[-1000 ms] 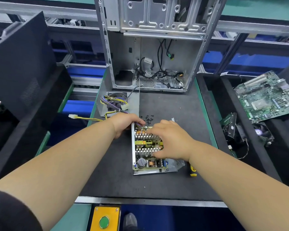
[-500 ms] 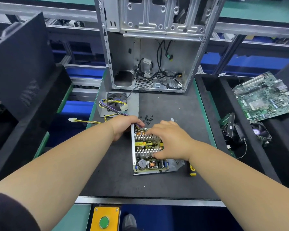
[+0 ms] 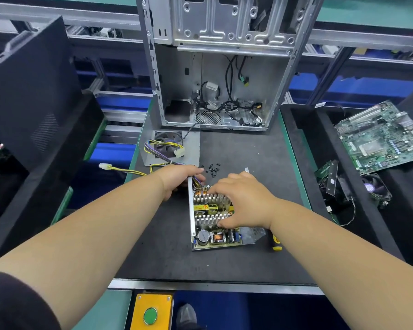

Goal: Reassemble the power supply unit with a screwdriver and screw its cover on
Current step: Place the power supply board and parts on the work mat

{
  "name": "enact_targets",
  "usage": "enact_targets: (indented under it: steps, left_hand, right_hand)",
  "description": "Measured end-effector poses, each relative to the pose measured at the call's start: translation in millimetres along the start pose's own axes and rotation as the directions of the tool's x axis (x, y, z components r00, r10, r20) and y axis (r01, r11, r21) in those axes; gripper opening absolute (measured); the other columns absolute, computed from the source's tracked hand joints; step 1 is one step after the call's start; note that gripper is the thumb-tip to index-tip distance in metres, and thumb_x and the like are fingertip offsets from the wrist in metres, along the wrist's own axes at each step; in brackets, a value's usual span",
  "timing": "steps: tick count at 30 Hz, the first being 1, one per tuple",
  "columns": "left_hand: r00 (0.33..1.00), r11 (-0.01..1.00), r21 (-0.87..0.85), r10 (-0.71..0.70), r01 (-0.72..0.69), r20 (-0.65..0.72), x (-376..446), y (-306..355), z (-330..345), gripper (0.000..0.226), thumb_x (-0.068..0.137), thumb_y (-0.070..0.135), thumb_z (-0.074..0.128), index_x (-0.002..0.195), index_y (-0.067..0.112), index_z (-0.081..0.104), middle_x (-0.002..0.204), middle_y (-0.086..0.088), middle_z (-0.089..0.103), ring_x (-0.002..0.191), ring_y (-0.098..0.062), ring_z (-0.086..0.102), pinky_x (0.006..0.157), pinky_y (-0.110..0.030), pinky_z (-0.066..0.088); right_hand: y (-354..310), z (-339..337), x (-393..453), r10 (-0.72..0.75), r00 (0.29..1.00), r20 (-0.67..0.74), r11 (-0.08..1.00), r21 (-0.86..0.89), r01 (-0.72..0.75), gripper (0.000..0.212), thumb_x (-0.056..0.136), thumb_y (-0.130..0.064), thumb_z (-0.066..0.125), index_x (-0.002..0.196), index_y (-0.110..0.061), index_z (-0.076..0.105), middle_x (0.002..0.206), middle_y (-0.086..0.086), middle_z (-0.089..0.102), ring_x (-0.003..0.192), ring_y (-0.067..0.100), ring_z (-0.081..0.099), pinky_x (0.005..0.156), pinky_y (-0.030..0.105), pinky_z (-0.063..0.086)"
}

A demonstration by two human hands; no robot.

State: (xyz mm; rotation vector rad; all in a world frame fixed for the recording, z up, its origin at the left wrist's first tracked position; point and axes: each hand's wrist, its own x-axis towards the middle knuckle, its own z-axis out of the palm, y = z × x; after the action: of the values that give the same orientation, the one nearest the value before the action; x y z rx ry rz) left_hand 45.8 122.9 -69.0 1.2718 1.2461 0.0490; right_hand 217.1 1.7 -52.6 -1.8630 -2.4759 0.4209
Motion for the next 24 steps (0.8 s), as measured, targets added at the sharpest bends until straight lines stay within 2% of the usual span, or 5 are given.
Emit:
enact_targets:
  steps: [5,15,18,20,24]
  left_hand:
    - [0.997,0.99,-0.133,-0.053,0.045,-0.058,-1.4,1.1,1.6,0.032,0.084,0.051,0.065,0.085,0.019,0.071,0.072,0.006,0.07,0.081,-0.016,0.056,0.084,-0.036,0.032]
    - [0.943,0.937,-0.142,-0.328,0.318,-0.052,-25.7,19.7,-6.5,0.045,0.089,0.055,0.055,0.088,0.01,0.055,0.079,-0.003,0.049,0.071,-0.016,0.04,0.067,-0.031,0.034]
    - [0.978,0.932,0.33,-0.091,0.15,-0.188,-38.1,25.7,-12.2,0.04,0.092,0.051,0.055,0.098,0.011,0.06,0.081,-0.004,0.058,0.074,-0.02,0.055,0.065,-0.03,0.041]
    - [0.94,0.636,0.771,0.233,0.046,-0.249,-46.6,31.2,-15.6,0.04,0.092,0.048,0.053,0.102,0.011,0.065,0.078,-0.001,0.057,0.082,-0.024,0.057,0.061,-0.029,0.039]
    - [0.805,0.529,0.799,0.585,-0.287,-0.098,-57.7,31.4,-8.3,0.019,0.093,0.039,0.054,0.096,0.025,0.067,0.096,0.005,0.063,0.094,-0.018,0.059,0.077,-0.03,0.045]
  right_hand:
    - [0.4,0.5,-0.1,-0.013,1.0,-0.002,1.0,-0.014,0.013,0.072,0.07,-0.056,0.073,0.134,-0.03,0.053,0.115,-0.013,0.06,0.105,0.015,0.048,0.095,0.035,0.029]
    - [0.3,0.0,-1.1,-0.034,0.999,-0.003,0.999,-0.039,0.034,0.072,0.071,-0.055,0.072,0.136,-0.032,0.051,0.114,-0.013,0.057,0.104,0.015,0.046,0.094,0.035,0.028]
    - [0.5,0.4,0.3,-0.037,0.999,-0.002,0.998,-0.045,0.037,0.073,0.07,-0.053,0.073,0.137,-0.032,0.051,0.112,-0.012,0.057,0.102,0.015,0.046,0.092,0.034,0.029]
    - [1.3,2.0,0.4,-0.042,0.999,-0.006,0.998,-0.053,0.041,0.074,0.07,-0.054,0.072,0.136,-0.032,0.051,0.112,-0.012,0.058,0.103,0.016,0.046,0.093,0.035,0.03]
    - [2.4,3.9,-0.2,-0.039,0.999,-0.035,0.997,-0.067,0.036,0.075,0.07,-0.057,0.072,0.137,-0.03,0.051,0.115,-0.012,0.058,0.103,0.015,0.046,0.094,0.035,0.029]
